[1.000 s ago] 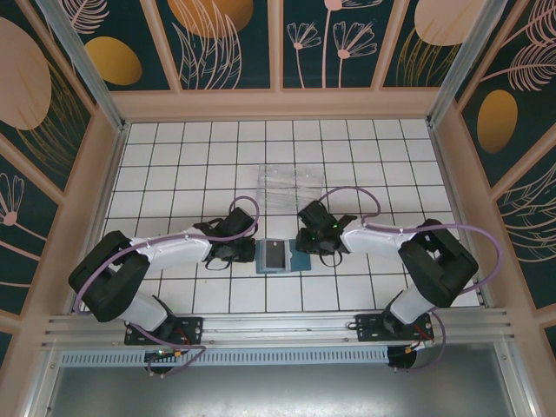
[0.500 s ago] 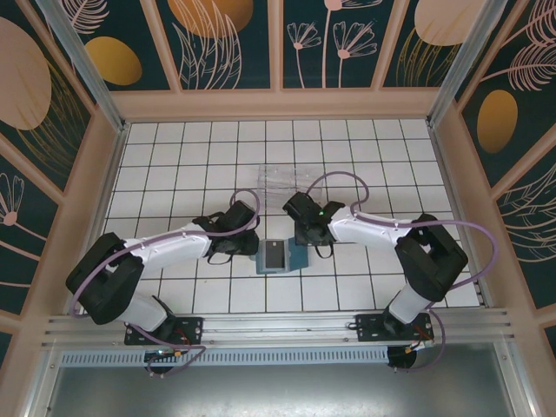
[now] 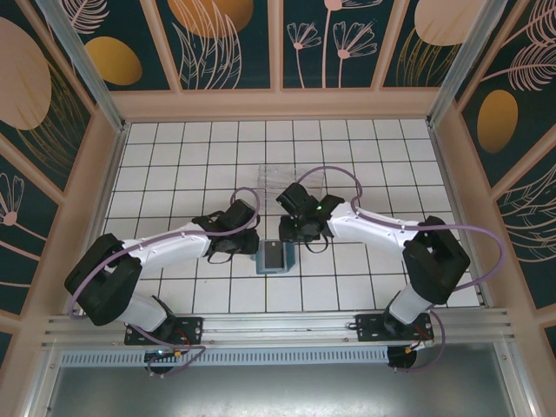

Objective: Take the credit cards out of the card holder

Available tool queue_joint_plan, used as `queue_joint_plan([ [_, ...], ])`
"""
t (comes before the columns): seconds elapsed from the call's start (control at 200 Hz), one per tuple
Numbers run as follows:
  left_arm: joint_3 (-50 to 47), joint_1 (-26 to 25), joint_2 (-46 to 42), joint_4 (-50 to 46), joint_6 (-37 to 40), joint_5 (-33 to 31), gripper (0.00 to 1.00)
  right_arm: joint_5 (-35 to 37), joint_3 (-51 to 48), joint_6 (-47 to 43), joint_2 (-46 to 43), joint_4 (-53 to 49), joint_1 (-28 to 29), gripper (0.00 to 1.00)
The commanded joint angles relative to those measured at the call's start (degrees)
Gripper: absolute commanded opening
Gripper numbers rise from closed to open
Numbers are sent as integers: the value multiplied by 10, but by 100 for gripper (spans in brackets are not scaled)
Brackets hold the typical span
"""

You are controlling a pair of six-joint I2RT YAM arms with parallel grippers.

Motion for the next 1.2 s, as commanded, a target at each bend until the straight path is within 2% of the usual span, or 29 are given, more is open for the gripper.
queue_joint_plan([
  [0.0,16,2,4,-15,10,-3,20,43,54,-12,-16,-58,2,37],
  [0.065,17,1,8,-14,11,-2,18,78,75,-17,-14,-89,1,38],
  [0.12,17,1,10,-11,11,-1,18,66,82,-26,-17,-87,1,37],
  [0.175,18,1,14,-11,12,2,18,18,76,-28,-25,-57,1,36],
  [0.28,18,1,21,-11,13,4,17,-131,25,-1,-35,43,-10,31],
  [0.355,20,1,21,-17,14,-3,17,-174,-7,20,-27,76,-14,27],
  [0.59,58,1,-9,-50,13,-18,19,-185,-96,29,-9,91,-45,17],
  [0.731,100,0,-21,-56,-7,16,25,-197,-153,33,-3,136,-67,15],
  [0.941,161,-46,47,-57,-63,55,28,-212,-191,40,23,180,-77,14],
  [1.091,137,-58,85,-17,-117,64,25,-206,-202,38,23,183,-85,13],
  [1.191,116,-58,88,5,-134,49,29,-203,-212,38,18,185,-91,13],
])
